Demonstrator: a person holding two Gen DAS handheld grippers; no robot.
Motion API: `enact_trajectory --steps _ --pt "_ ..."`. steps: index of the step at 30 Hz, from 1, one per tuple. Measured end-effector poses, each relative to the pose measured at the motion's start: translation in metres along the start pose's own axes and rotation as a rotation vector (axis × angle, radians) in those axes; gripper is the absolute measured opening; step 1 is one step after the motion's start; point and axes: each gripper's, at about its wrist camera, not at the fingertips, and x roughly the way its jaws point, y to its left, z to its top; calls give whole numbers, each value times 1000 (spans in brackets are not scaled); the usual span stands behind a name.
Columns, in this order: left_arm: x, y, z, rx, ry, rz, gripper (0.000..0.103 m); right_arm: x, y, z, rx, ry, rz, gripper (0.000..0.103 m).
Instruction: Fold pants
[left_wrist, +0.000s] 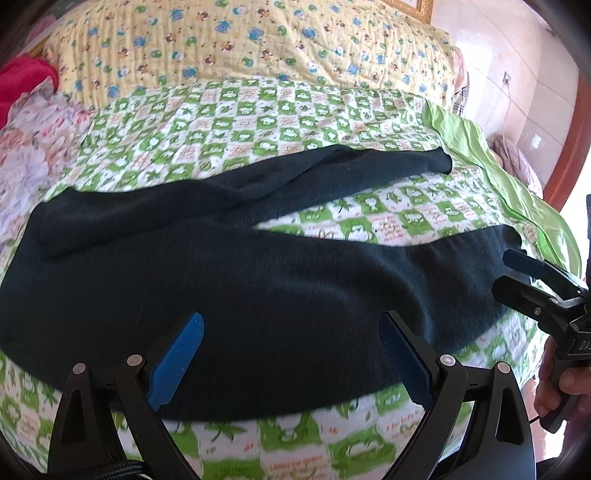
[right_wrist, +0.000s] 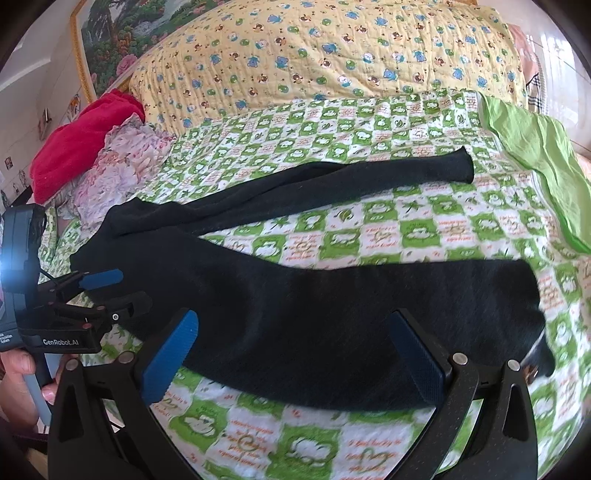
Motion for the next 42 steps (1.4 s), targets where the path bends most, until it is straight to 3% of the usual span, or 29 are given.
enact_trajectory --steps 9,19,27,34,40,42 --pt "19 -9 40 61 -16 -20 96 5 -33 37 -11 -19 -4 103" --pt "56 -19 99 121 -13 -54 96 35 -98 87 70 43 22 103" --pt "99 -30 143 190 19 -81 96 68 -163 130 164 77 24 89" --pt "146 -32 177 235 104 -149 96 107 -217 159 247 125 28 71" --pt "189 -34 199 256 187 -214 91 131 -234 178 221 157 33 66" --pt "203 -34 204 252 213 -224 88 137 -237 180 225 175 48 60"
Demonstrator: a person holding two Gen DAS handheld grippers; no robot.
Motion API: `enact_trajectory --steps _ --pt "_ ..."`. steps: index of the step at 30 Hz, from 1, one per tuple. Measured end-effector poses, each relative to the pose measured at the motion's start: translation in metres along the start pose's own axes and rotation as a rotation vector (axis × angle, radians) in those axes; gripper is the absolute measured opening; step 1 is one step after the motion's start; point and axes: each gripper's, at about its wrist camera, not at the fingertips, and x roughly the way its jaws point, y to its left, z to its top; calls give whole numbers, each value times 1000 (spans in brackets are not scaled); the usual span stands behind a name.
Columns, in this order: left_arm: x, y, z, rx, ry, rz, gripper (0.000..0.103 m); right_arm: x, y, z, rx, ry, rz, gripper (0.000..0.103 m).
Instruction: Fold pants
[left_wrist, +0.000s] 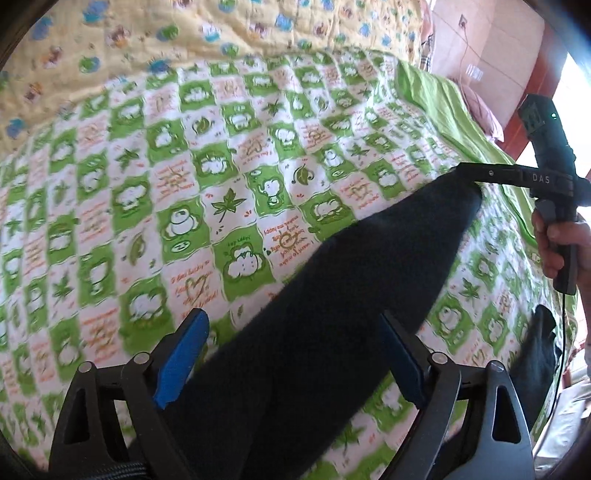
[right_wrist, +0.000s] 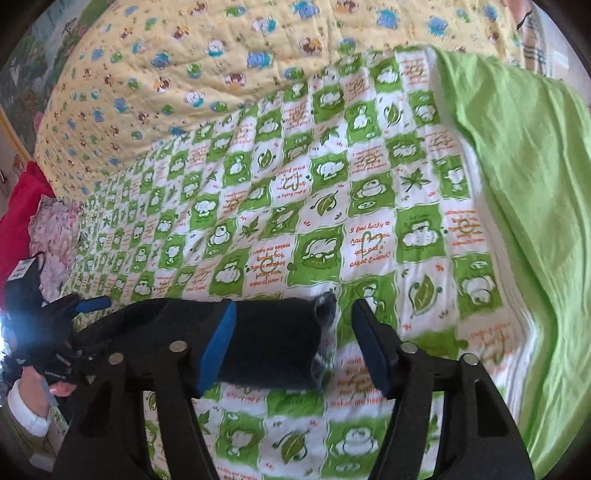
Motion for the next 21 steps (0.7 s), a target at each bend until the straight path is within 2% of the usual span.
enact_trajectory --steps 2,3,4,5,7,9,10,16,21 --pt "14 4 6 -6 39 -25 86 7 -2 3 11 23 17 58" --pt "20 6 7 -14 53 -31 83 10 -3 4 9 31 21 51" --pt "23 7 8 -20 61 -33 74 13 -3 4 6 37 20 45" --pt "24 8 8 -26 67 -43 66 14 -2 3 4 42 16 35" --pt "24 6 9 -26 69 -72 36 15 -1 3 4 39 14 22" --pt "20 3 7 -18 67 -69 25 11 0 2 4 22 24 11" --pt "16 2 6 -10 62 -70 21 8 1 2 3 10 34 11" --pt "-34 -13 -9 24 -26 -107 10 -24 13 -8 -38 -69 75 8" --pt "-83 -32 -37 40 -88 -141 9 -56 23 -26 -62 -127 108 8"
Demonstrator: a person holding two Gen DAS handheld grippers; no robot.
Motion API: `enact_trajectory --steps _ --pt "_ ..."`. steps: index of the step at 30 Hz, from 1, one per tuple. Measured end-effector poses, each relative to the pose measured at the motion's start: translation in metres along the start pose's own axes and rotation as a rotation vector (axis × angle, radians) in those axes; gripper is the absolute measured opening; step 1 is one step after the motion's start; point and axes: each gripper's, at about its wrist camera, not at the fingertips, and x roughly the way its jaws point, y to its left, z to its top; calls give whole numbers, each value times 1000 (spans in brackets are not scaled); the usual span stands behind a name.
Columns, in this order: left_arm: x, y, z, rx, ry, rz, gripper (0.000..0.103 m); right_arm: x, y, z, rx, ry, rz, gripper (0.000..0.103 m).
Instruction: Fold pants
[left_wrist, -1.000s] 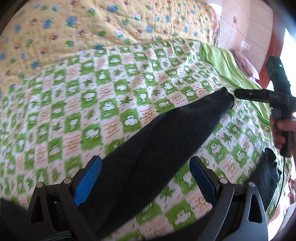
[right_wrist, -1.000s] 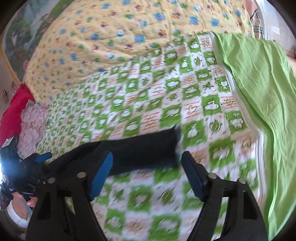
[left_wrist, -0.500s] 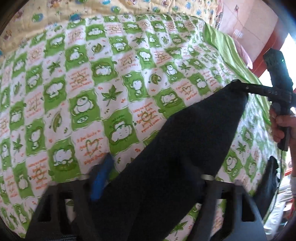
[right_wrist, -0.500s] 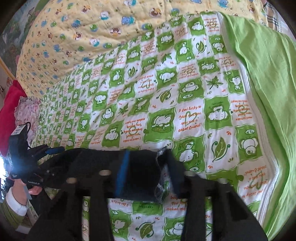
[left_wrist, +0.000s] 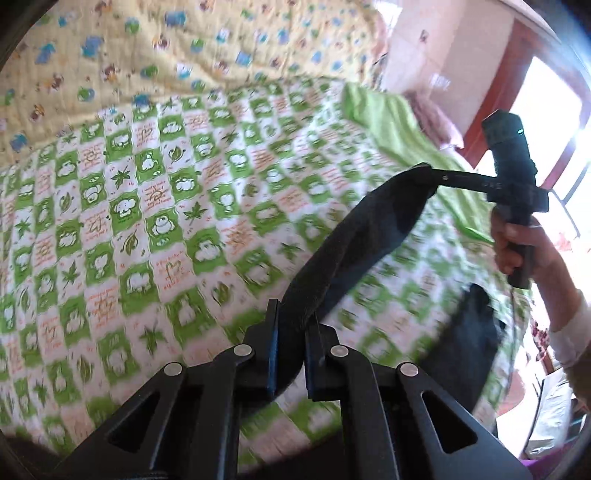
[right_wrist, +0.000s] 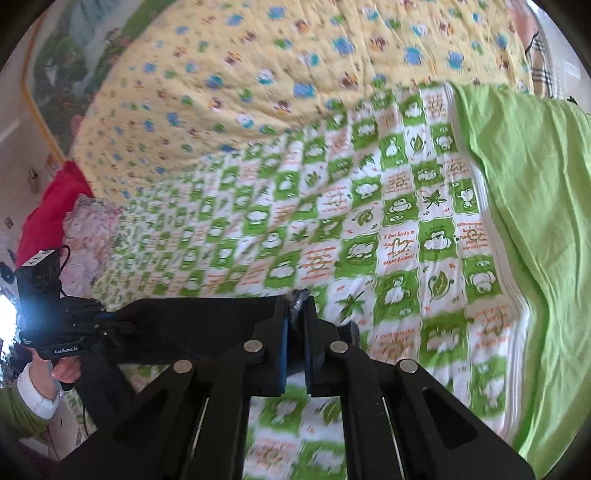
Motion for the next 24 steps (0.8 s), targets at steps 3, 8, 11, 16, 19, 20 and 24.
enact_trajectory --steps 3,8,11,16,19,20,24 --pt "-21 -15 -21 -1 -11 -28 9 -21 6 -17 -18 -37 38 8" --pt "-36 -41 -53 2 -21 -41 9 -47 13 -46 -29 -84 82 7" --pt "-43 -52 -69 -16 -27 -49 9 -61 14 -64 -21 -114 108 7" --pt "-54 -63 -95 -30 -33 -62 8 -78 16 -99 -23 -131 140 7" --pt "-53 -69 -107 -28 -21 -62 8 -81 17 -120 -25 -117 132 7" --pt "-52 -71 -111 -24 -17 -60 8 -82 17 -124 -24 -114 128 7" --pt "-52 -79 -124 -13 -8 -60 8 -90 15 -144 -9 -118 131 7"
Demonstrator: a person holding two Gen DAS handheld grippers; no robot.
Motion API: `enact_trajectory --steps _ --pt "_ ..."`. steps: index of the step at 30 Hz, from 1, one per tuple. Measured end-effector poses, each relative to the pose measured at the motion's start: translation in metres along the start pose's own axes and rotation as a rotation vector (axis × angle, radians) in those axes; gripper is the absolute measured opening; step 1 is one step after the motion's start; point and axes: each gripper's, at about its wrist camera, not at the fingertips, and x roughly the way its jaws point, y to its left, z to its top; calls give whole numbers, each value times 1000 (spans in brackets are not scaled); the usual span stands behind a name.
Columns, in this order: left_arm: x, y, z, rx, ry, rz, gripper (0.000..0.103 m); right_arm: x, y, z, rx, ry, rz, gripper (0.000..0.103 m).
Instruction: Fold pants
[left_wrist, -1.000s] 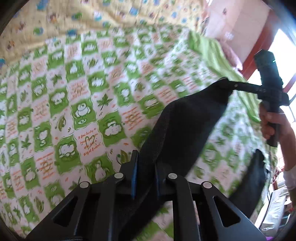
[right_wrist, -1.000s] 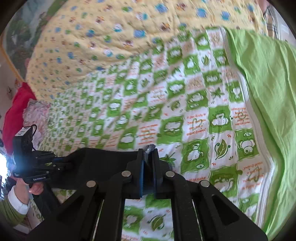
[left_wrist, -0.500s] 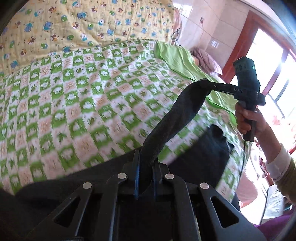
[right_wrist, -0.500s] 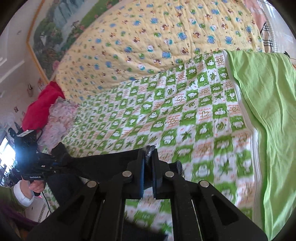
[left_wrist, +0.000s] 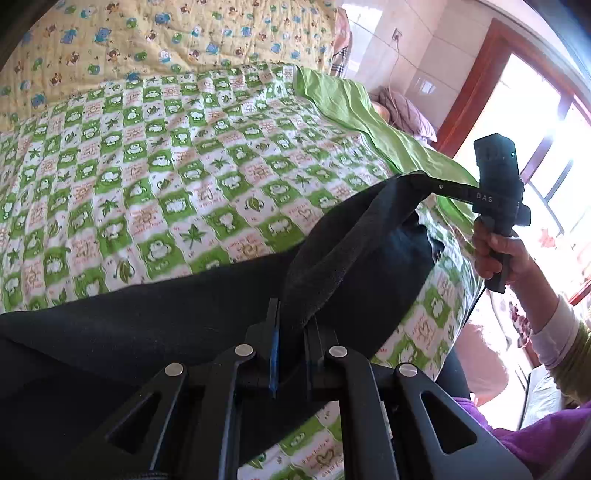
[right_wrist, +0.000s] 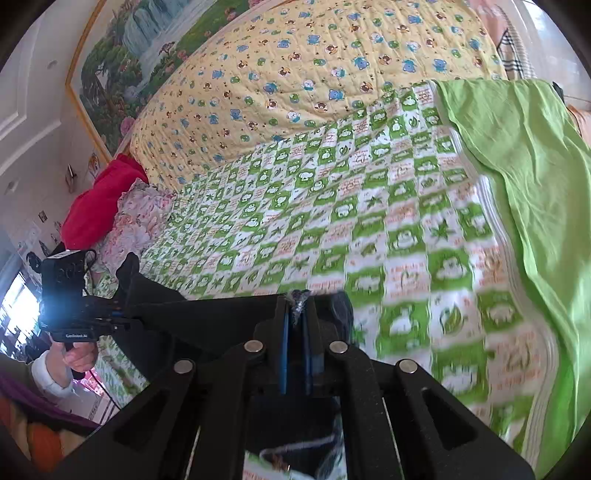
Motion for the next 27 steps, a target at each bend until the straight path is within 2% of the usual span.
enact_trajectory --steps 10,20,21,22,27 --pt "9 -11 -19 23 24 6 9 -12 -2 -34 -13 40 -64 7" --pt "21 -12 -31 37 47 17 12 -14 1 -50 -34 81 -108 7" --pt "22 -12 -33 38 48 18 14 -15 1 -52 -33 83 -111 7" --pt "22 -13 -34 38 49 19 22 -16 2 -54 -38 89 -118 7" --pt "23 -19 -44 41 61 -3 45 -29 -2 -61 10 100 -134 11"
